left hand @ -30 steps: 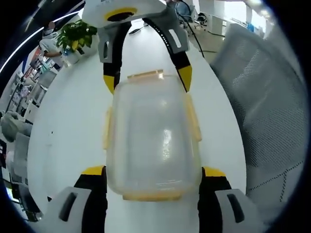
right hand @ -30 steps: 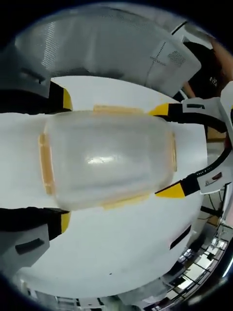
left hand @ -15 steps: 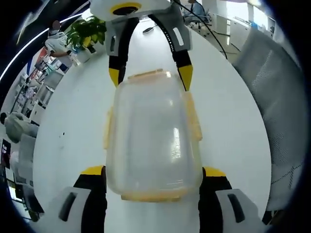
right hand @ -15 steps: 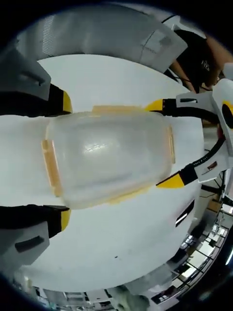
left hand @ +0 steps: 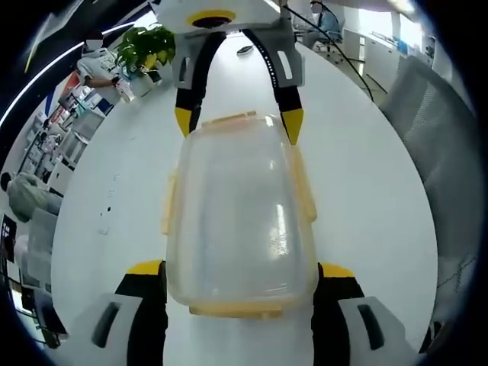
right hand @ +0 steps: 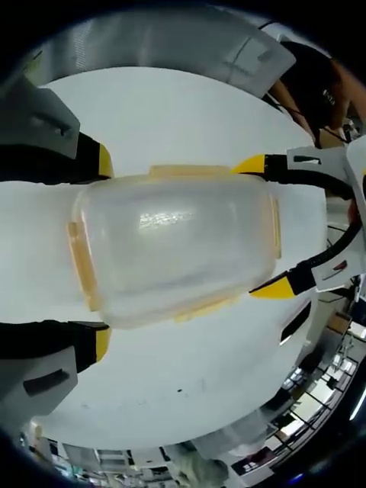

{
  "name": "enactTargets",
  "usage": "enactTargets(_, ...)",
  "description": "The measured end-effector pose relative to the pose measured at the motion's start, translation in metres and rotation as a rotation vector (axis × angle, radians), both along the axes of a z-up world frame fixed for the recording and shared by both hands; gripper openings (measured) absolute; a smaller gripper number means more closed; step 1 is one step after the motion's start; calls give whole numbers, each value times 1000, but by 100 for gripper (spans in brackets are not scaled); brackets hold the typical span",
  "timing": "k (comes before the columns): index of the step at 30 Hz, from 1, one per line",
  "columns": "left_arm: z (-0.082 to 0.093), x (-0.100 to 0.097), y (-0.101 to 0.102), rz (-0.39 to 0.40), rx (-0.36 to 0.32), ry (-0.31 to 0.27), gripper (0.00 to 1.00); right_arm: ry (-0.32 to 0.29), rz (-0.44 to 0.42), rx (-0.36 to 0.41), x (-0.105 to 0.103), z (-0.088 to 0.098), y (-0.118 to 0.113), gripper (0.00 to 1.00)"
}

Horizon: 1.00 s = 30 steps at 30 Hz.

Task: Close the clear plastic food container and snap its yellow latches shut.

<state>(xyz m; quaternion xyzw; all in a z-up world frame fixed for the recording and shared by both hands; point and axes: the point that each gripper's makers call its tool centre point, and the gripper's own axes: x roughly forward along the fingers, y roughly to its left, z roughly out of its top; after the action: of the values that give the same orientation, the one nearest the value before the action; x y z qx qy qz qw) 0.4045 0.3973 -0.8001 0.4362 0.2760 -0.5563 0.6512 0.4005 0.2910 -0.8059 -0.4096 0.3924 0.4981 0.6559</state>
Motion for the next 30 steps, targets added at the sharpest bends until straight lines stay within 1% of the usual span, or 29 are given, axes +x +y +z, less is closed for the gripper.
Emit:
enactTargets(7,0,1,0,-1,6,-2,75,0,-6,-3,1,0,0,69)
enactTargets(10,1,1,0,2,-12,-1,75,-5,-13,-16,1,-2,-2,69)
enactTargets(14,2,-1,3,36,-21,5,74,-5,-27,-25,0,-1,-4,63)
enactTargets(15,4,-2,4,35,-26,5,74,-13,-37,-23,2,1,-4,62)
enactTargets(16,7,-3,5,40,-36,5,73,-6,-47,-21,1,3,-4,61)
enactTargets(19,15,-5,10,58,-47,13,70,-2,-73,35,0,13,1,60)
enactTargets(22,22,-4,18,97,-58,7,76,-11,-105,66,0,23,2,61)
enactTargets(24,30,-6,22,123,-73,-8,74,-12,-114,68,-3,28,0,62)
enactTargets(26,39,-10,23,177,-122,5,77,-27,-126,82,-6,35,-1,62)
enactTargets(27,43,-11,22,198,-152,9,82,-30,-130,89,-9,38,-1,62)
enactTargets(29,55,-13,24,258,-202,-6,89,-31,-153,113,-15,46,-3,66)
enactTargets(30,60,-14,25,275,-223,-17,91,-33,-171,139,-19,51,-2,68)
